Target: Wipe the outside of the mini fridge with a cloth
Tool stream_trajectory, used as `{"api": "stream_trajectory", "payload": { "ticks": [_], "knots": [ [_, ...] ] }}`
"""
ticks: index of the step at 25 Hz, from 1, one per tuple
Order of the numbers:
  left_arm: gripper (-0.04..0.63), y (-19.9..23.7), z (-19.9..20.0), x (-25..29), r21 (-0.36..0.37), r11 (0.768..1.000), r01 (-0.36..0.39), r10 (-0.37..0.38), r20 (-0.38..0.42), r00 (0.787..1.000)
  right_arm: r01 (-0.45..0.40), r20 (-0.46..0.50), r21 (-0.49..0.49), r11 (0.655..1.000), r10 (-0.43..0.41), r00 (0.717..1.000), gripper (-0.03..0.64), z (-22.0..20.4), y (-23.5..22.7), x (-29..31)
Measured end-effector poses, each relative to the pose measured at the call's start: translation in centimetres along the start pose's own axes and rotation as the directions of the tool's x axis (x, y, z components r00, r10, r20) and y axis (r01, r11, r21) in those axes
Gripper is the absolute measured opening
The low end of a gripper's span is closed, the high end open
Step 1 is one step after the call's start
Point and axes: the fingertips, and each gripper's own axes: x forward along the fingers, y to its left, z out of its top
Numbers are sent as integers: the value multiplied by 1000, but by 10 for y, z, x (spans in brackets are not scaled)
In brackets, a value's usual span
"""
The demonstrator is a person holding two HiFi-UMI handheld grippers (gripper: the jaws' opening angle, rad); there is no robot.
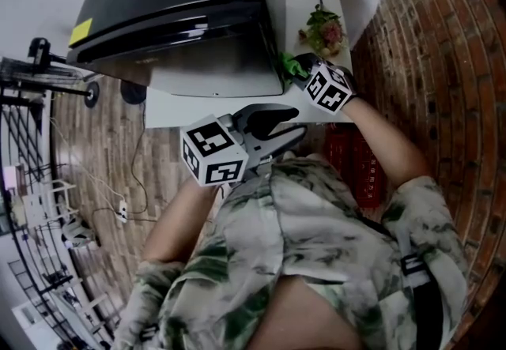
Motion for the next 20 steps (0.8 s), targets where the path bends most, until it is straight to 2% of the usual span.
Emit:
{"api": "stream_trajectory", "payload": {
  "ticks": [8,14,20],
  "knots": [
    [137,14,-3,-25,8,999,31,-31,5,1000,83,8,83,993,-83,996,112,4,-10,-23],
    [137,15,1,-28,43,995,86,-87,13,996,188,11,181,965,-194,981,112,8,-20,-71],
    [137,20,-5,-88,74,979,191,-192,-5,981,323,-30,241,915,-326,945,112,67,-6,-109]
  ]
}}
